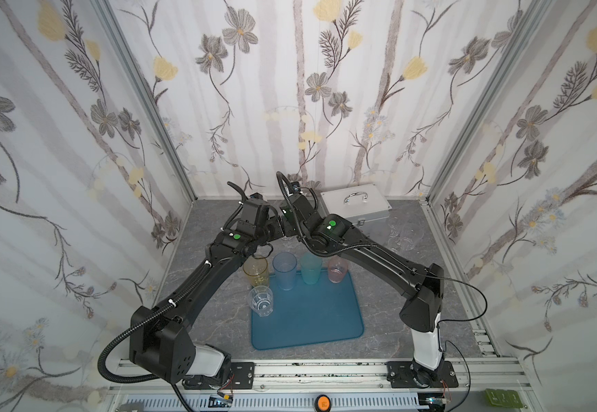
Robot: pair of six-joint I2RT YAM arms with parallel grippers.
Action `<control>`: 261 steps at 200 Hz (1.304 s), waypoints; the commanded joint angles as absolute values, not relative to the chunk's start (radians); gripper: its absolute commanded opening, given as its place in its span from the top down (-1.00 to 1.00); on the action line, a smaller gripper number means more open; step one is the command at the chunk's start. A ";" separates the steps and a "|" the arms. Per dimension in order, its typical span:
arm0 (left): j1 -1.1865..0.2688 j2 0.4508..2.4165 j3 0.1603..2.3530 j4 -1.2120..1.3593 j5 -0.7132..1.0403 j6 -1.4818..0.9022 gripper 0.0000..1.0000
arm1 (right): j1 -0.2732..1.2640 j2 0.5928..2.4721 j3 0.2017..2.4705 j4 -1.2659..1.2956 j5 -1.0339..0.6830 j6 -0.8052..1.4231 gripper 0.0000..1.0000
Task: Place the glasses into the tray
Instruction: 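Lift the second clear glass toward the right gripper while the right gripper approaches, then grasp the clear glass with the right gripper while the left gripper releases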
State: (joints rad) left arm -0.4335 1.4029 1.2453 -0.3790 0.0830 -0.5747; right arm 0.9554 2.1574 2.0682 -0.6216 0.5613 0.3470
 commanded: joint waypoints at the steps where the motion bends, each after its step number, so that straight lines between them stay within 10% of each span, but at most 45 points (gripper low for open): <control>1: -0.446 1.390 1.255 -0.347 0.090 -0.609 1.00 | 0.957 2.180 2.094 -0.619 0.665 0.332 0.49; 56: -0.456 1.361 1.254 -0.347 0.095 -0.627 0.67 | 0.954 2.183 2.091 -0.644 0.715 0.327 0.89; 149: -0.435 1.217 1.224 -0.348 0.080 -0.588 0.15 | 0.918 2.123 2.090 -0.717 0.707 0.328 1.00; 261: -0.396 1.085 1.073 -0.348 -0.112 -0.394 -0.21 | 0.931 1.780 1.711 -0.881 0.228 0.427 1.00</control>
